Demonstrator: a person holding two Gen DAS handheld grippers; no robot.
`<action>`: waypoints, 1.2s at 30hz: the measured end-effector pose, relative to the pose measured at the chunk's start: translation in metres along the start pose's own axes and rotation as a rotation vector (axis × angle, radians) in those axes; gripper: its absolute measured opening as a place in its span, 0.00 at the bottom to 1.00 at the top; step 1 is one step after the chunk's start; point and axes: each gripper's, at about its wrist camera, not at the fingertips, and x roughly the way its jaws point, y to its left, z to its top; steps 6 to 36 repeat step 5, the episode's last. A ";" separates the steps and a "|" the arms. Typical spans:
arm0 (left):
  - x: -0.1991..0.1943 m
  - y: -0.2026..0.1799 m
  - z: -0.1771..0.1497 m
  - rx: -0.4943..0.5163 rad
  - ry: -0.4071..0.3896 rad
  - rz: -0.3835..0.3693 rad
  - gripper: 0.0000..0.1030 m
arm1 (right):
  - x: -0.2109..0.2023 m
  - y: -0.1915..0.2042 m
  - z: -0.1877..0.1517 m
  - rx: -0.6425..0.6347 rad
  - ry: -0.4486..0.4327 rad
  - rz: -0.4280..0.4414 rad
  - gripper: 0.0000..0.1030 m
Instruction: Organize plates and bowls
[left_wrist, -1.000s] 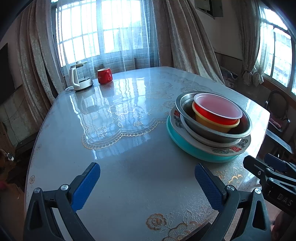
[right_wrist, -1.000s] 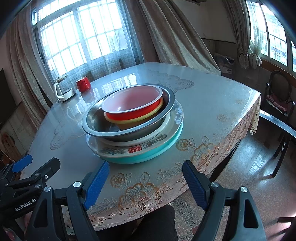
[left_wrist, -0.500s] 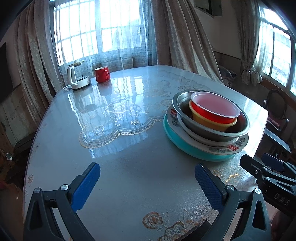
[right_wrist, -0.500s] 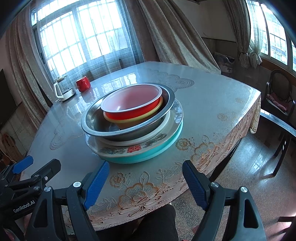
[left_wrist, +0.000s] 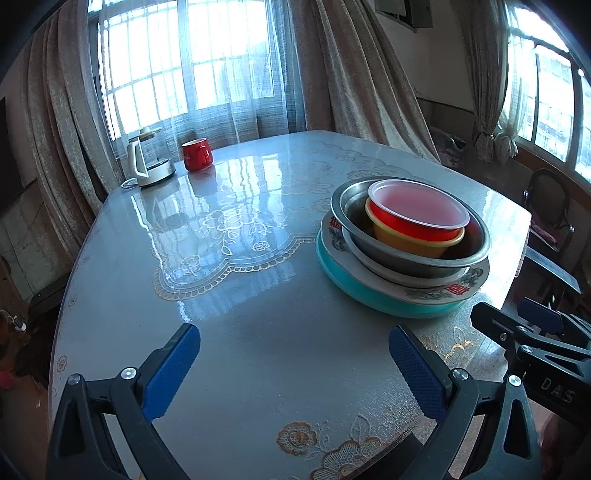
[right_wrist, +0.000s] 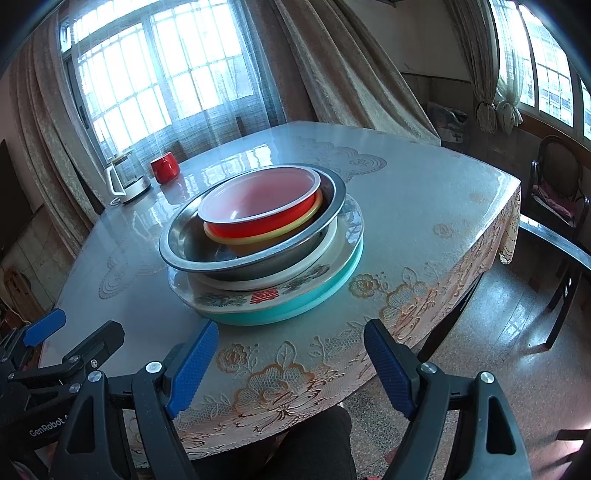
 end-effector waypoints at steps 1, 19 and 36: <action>0.000 0.000 0.000 -0.002 0.001 0.003 1.00 | 0.000 0.000 0.000 0.000 0.001 0.001 0.80; 0.001 -0.001 0.000 0.010 -0.009 0.018 1.00 | 0.001 -0.001 0.000 0.000 0.003 0.002 0.80; 0.001 -0.001 0.000 0.010 -0.009 0.018 1.00 | 0.001 -0.001 0.000 0.000 0.003 0.002 0.80</action>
